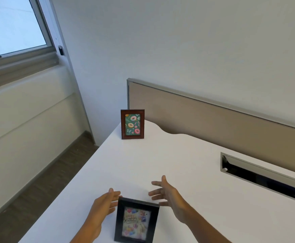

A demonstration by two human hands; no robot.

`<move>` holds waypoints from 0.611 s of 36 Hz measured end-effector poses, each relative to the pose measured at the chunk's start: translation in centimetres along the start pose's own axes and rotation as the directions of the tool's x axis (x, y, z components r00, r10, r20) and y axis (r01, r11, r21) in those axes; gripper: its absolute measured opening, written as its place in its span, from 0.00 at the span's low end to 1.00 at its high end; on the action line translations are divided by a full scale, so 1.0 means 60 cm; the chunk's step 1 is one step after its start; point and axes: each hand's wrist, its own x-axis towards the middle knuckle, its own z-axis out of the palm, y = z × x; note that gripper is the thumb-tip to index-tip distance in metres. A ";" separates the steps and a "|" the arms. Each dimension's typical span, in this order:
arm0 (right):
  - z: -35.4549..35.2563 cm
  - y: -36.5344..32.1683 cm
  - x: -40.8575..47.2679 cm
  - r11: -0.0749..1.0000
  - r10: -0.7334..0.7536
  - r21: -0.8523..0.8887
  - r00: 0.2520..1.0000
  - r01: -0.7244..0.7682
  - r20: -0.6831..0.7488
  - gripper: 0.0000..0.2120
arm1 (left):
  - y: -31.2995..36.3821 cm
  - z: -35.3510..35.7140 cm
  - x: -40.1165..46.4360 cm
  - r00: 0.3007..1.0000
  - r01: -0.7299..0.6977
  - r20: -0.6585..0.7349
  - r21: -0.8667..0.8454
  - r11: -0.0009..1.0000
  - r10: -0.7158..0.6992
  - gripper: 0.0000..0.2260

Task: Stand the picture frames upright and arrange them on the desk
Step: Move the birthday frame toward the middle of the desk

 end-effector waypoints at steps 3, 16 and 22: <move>0.006 0.009 -0.025 0.999 -0.003 0.054 1.000 0.003 -0.012 0.38 | -0.010 0.000 -0.026 1.000 -0.023 -0.018 -0.024 0.999 0.022 0.21; 0.054 0.081 -0.081 0.994 -0.010 0.105 0.999 0.013 -0.030 0.40 | -0.067 -0.003 -0.086 0.993 -0.115 -0.015 -0.032 0.993 0.114 0.14; 0.070 0.099 -0.099 0.994 0.016 0.111 0.998 -0.010 -0.061 0.40 | -0.084 0.007 -0.101 0.992 -0.129 -0.006 -0.043 0.991 0.129 0.10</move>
